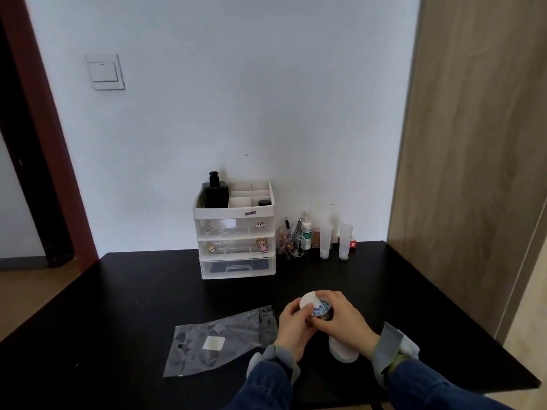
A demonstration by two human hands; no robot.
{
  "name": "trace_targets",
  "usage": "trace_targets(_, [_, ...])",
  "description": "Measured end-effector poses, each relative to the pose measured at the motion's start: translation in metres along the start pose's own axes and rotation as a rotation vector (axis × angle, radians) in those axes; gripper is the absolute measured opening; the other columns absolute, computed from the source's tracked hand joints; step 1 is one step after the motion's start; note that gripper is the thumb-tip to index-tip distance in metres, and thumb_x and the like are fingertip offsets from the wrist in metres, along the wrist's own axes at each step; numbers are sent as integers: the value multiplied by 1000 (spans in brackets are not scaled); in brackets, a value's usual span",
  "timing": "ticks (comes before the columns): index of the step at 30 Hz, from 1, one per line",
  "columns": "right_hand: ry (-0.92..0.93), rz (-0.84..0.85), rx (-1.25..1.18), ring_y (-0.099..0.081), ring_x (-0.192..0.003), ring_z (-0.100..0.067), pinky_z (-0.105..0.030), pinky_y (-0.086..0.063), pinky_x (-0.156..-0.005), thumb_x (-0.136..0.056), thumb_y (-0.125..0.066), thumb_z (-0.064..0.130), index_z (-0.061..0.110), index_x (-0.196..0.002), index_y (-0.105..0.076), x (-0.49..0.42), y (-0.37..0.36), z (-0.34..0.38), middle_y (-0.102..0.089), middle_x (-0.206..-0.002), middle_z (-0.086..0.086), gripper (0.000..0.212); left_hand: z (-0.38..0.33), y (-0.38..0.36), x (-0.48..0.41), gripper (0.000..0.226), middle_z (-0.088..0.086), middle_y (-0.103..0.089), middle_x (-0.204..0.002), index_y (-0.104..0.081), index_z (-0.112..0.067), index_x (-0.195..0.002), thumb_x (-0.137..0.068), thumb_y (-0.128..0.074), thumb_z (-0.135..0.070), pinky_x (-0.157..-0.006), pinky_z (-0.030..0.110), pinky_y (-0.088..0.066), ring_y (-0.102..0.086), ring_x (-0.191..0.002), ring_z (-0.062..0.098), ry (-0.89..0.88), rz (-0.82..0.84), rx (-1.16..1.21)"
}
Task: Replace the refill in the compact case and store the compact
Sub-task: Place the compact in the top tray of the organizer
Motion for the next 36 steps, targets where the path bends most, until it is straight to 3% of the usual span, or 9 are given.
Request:
trace_targets(4, [-4,-2,125,-48,-113,-13,-26,-44,-92,-73,-67,45,30,-137,-38,-2,0,2,-45,-127,4,72,1,-3,1,42,18,-58,-124,-45,-6,-134,-93,-53,-1,-99,49,-50,-60,-114,34,-94,-42,-205])
trace_targets(8, [-1,-81,194,-46,-115,-15,-30,-44,-96,-73,-68,45,29,-135,-40,-13,10,5,-45,-130,3,70,-1,-8,7,47,13,-54,-137,-43,-12,-138,-93,-55,-10,-106,44,-46,-56,-122,26,-148,-92,-379])
trace_targets(12, [-84,-180,25,-48,-115,-20,-33,-45,-96,-71,-73,41,25,-130,-45,-34,22,8,-48,-126,-2,68,-26,-10,22,53,3,-45,-144,-36,-20,-144,-94,-51,-13,-100,19,-38,-48,-123,11,-304,-81,-697])
trace_targets(18, [-141,-182,-249,-53,-113,-24,-39,-46,-97,-73,-78,33,17,-130,-46,-78,21,24,-50,-129,-10,67,-55,23,51,50,-4,-40,-150,-33,-25,-146,-96,-42,-22,-115,23,-27,-37,-137,9,-755,-149,-1427])
trace_targets(22, [-87,-207,-284,-52,-114,-24,-38,-45,-97,-75,-77,30,17,-130,-46,-97,15,44,-51,-131,-11,65,-47,67,51,53,-2,-22,-160,-22,-24,-151,-100,-31,-33,-122,31,-10,-21,-147,12,-704,-286,-1671])
trace_targets(27, [73,-353,-366,-51,-112,-22,-30,-42,-87,-73,-77,29,20,-126,-47,-129,33,103,-48,-113,1,61,-39,85,41,52,-6,-23,-160,-32,-28,-148,-98,-37,-41,-121,29,-12,-21,-146,8,-641,-215,-1656])
trace_targets(31, [215,-316,-262,-49,-114,-22,-29,-39,-90,-72,-76,35,16,-130,-44,-167,51,160,-51,-123,-8,69,-47,75,47,44,-11,-68,-122,-73,-39,-102,-66,-67,-65,-94,15,-49,-63,-111,-3,-771,-276,-1802])
trace_targets(33, [251,-257,-204,-50,-114,-24,-31,-42,-88,-71,-76,35,16,-129,-45,-185,46,182,-51,-126,-9,69,-50,74,48,42,-22,-76,-88,-75,-44,-67,-34,-79,-69,-68,9,-55,-70,-78,-9,-779,-345,-1842])
trace_targets(36, [277,-234,-138,-52,-112,-27,-29,-41,-80,-72,-75,34,16,-128,-47,-201,38,203,-55,-124,-10,65,-49,75,45,42,-21,-76,-75,-71,-42,-51,-17,-83,-63,-56,7,-53,-67,-59,-12,-725,-380,-1842])
Point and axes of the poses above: each hand's wrist, its own x-axis away from the middle knuckle, its own y-axis out of the back of the hand, z = x × y, the point moved 5 cm from there along -x, towards the middle knuckle
